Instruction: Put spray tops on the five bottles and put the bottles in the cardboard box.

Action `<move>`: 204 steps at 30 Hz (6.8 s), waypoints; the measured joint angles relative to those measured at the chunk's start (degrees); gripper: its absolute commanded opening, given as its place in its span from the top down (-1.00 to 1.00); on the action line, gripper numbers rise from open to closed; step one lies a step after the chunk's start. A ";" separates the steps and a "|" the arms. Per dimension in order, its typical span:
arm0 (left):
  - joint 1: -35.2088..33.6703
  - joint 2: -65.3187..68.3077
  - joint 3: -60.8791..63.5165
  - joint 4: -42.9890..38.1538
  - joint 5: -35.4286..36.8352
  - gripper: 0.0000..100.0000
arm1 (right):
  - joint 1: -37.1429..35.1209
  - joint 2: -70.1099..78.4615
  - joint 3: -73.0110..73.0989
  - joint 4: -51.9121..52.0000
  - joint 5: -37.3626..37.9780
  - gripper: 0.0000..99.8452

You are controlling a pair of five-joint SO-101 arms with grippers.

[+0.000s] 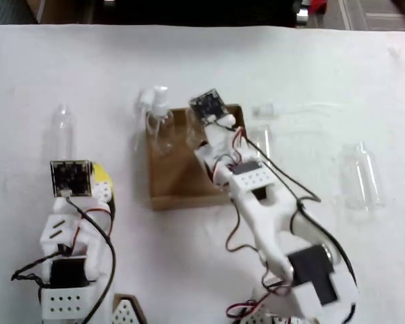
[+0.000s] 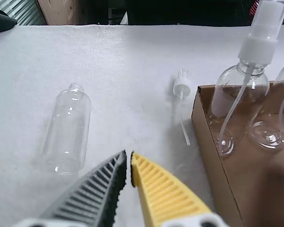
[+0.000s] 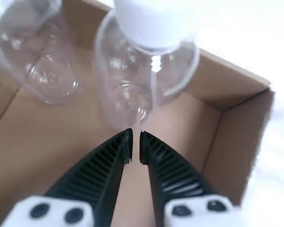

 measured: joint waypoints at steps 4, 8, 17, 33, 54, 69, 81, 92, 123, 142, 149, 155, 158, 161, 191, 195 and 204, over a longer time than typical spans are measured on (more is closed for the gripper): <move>0.00 0.00 0.00 0.00 0.00 0.95 | 0.00 -8.53 5.27 0.00 0.00 0.97; 0.00 0.00 0.00 0.00 0.00 0.95 | 0.09 -19.87 9.85 2.73 0.00 0.97; 0.00 0.00 0.00 0.00 0.00 0.95 | 10.81 -55.47 10.29 26.29 0.18 0.96; -0.26 0.00 0.00 0.00 -0.88 0.95 | 38.07 -85.54 20.04 42.46 5.71 0.96; -0.35 0.00 0.00 0.00 -1.23 0.95 | 44.13 -29.27 -12.40 51.25 10.73 0.92; -0.35 0.00 0.00 0.00 -1.23 0.95 | 46.86 15.12 -56.00 70.15 12.92 0.64; -0.35 0.00 0.00 0.00 -1.23 0.95 | 49.05 37.10 -76.22 74.20 16.62 0.48; -0.35 0.00 0.00 0.00 -1.23 0.95 | 51.34 55.12 -97.93 81.14 16.70 0.49; -0.09 0.00 0.00 0.00 -1.23 0.95 | 53.01 62.51 -106.20 84.84 10.20 0.42; -0.09 0.00 0.00 0.00 -1.23 0.95 | 52.92 52.31 -86.07 82.73 5.19 0.42; -0.09 0.00 0.00 0.00 -1.23 0.95 | 52.57 52.31 -86.07 80.97 5.01 0.51; -0.09 0.00 0.00 0.00 -1.23 0.95 | 52.40 52.31 -86.07 80.79 5.01 0.59; -0.09 0.00 0.00 0.00 -1.23 0.95 | 51.87 52.31 -86.07 80.79 5.01 0.59; -0.09 0.00 0.00 0.00 -1.23 0.95 | 51.78 52.31 -86.07 80.79 5.01 0.62; -0.09 0.00 0.00 0.00 -1.23 0.95 | 50.55 24.88 -86.07 82.29 5.01 0.85; -0.09 0.00 0.00 0.00 -1.23 0.95 | 47.65 17.67 -85.80 84.48 5.01 0.85; -0.09 0.00 0.00 0.00 -1.23 0.95 | 42.73 -3.43 -78.77 84.84 5.01 0.85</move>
